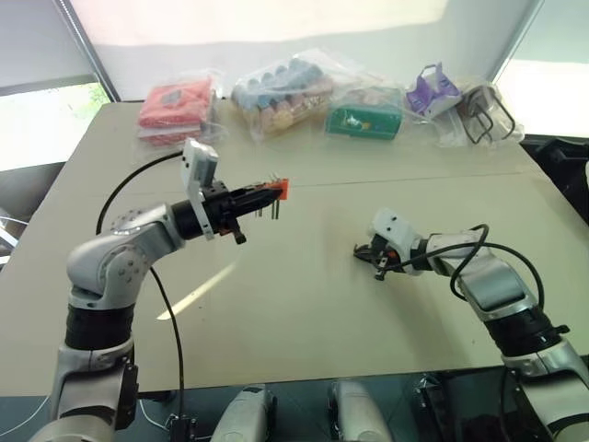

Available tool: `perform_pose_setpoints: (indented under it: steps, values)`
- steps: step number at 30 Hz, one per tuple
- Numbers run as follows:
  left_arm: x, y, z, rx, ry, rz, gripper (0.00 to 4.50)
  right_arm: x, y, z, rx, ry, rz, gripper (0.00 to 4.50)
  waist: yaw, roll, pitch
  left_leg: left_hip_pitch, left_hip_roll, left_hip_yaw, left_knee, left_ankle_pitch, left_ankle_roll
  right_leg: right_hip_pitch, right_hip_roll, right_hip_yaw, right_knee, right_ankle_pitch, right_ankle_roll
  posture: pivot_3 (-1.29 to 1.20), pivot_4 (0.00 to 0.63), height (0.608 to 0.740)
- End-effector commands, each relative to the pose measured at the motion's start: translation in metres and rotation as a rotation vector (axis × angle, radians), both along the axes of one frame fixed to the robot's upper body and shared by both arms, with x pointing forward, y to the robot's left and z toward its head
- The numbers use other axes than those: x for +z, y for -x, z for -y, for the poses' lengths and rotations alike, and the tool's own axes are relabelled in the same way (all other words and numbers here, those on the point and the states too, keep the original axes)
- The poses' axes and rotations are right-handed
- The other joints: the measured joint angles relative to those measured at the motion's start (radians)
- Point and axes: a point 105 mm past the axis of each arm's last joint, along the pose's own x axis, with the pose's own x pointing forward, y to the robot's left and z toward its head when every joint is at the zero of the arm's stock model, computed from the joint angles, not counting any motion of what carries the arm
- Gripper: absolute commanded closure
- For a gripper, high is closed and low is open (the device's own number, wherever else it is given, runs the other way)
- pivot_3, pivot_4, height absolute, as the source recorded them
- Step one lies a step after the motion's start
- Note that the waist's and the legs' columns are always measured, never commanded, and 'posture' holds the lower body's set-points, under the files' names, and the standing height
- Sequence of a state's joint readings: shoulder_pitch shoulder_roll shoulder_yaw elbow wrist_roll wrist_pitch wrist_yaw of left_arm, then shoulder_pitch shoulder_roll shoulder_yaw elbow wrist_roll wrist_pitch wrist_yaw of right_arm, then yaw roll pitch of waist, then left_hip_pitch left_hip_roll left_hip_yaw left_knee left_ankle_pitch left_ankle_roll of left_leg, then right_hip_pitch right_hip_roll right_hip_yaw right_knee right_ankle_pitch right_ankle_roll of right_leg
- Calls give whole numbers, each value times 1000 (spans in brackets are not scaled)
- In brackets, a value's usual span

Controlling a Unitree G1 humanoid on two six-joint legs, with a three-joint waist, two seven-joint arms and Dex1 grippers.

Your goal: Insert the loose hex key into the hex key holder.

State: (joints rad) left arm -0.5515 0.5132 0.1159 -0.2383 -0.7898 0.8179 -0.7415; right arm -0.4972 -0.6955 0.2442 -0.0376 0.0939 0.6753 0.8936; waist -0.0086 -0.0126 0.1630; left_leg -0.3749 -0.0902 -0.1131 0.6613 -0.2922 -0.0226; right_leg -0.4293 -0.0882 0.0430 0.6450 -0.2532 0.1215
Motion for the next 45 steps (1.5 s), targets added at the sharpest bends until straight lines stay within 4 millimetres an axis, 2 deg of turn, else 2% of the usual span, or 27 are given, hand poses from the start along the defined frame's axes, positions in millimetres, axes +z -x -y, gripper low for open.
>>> perform_pose_setpoints:
  steps: [1,3,4,7,8,9,13,15,20,23,31,45]
  values:
    - [11,4,-4,5,16,52,4500,0,-6,11,-94,-12,10,4457,-1,0,0,0,0,0,0,0,0,0,0,0,0,0,0,0,150,740]
    - [11,4,-6,10,17,51,4500,13,-13,4,-86,-72,96,4457,-2,0,0,0,0,0,0,0,0,0,0,0,0,0,0,0,150,740]
    - [11,3,-5,11,18,51,4500,28,-20,-4,-81,-145,184,4457,-2,0,0,0,0,0,0,0,0,0,0,0,0,0,0,0,150,740]
    - [13,2,1,-3,20,62,4500,101,-32,-35,-99,-502,479,4457,-9,0,1,-1,0,1,-1,0,0,-2,0,1,0,0,0,0,150,740]
    - [14,1,2,-8,19,65,4500,116,-31,-40,-101,-579,521,4457,-11,0,1,-1,1,1,-1,0,0,-3,0,1,1,0,0,0,150,740]
    - [15,1,3,-12,19,68,4500,125,-31,-45,-101,-632,546,4457,-10,0,1,-1,1,1,-1,0,-1,-4,1,1,2,0,0,0,150,740]
    - [19,-2,9,-29,22,80,4500,189,-17,-79,-45,-1028,617,4457,-7,0,1,-2,0,0,-1,-1,-1,-5,0,1,2,0,0,0,150,740]
    - [20,-2,10,-35,23,83,4500,201,-11,-91,-17,-1172,584,4457,-8,1,1,-2,0,0,-1,-1,-1,-5,1,0,2,0,0,0,150,740]
    - [25,-7,12,-20,33,101,4500,202,-6,-115,8,-1388,526,4457,-9,1,1,-2,0,-1,-1,-1,-1,-5,0,0,2,0,0,0,150,740]
    - [26,-9,14,-14,24,116,4500,198,-2,-124,23,-1398,525,4457,-12,1,1,-2,0,0,-1,-1,-1,-6,1,0,3,0,0,0,150,740]
    - [30,-12,14,7,19,147,4500,186,2,-127,14,-1395,505,4457,-13,1,1,-2,0,0,-3,-1,-1,-7,1,0,3,0,0,0,150,740]
    - [34,-15,12,20,26,160,4500,186,3,-128,37,-1366,512,4457,-13,1,1,-2,0,0,-3,-1,-1,-7,1,0,4,0,0,0,150,740]
